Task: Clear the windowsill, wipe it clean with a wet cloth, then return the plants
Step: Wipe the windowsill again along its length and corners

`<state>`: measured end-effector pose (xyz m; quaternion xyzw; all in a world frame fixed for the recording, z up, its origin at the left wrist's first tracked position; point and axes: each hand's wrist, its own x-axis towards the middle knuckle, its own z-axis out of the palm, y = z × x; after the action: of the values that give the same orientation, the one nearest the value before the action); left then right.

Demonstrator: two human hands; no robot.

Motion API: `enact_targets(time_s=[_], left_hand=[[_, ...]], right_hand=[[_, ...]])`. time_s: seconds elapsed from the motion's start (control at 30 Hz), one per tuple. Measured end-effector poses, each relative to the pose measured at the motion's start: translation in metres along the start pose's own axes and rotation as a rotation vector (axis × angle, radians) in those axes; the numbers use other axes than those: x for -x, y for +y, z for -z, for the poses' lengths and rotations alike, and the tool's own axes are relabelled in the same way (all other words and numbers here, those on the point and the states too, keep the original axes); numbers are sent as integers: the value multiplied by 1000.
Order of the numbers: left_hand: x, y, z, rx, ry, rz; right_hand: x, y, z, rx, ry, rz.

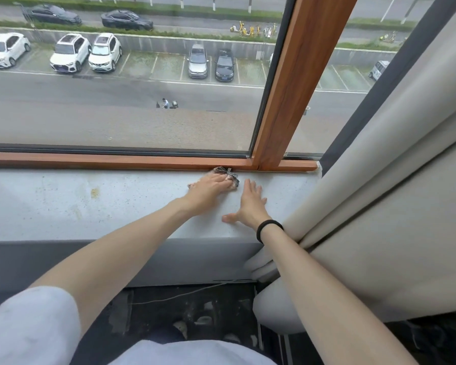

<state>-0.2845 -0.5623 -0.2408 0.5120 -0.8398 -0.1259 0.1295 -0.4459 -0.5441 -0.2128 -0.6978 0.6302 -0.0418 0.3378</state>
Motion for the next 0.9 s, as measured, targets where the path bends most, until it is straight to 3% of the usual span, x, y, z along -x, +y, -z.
enact_targets(time_s=[0.17, 0.3, 0.4, 0.47, 0.53, 0.63, 0.73, 0.8, 0.9], left_hand=[[-34, 37, -11, 70, -26, 52], [-7, 15, 3, 164, -28, 18], [36, -16, 9, 175, 99, 238], [56, -31, 10, 194, 283, 414], [56, -22, 15, 168, 395, 388], [28, 19, 24, 72, 444, 214], [-16, 40, 16, -64, 342, 131], [-42, 49, 3, -110, 181, 180], [-58, 58, -8, -142, 149, 216]], right_hand=[[-4, 4, -3, -69, 63, 1], [-4, 6, -3, -60, 26, 13], [-2, 4, -1, -18, 2, -19], [-1, 1, 0, 6, -7, -42], [-2, -1, 2, 27, -26, -59], [1, -2, 3, 42, -27, -49], [2, -2, 3, 3, 3, -42], [0, -2, -2, -17, 55, -46], [-1, 0, -6, -58, 132, -59]])
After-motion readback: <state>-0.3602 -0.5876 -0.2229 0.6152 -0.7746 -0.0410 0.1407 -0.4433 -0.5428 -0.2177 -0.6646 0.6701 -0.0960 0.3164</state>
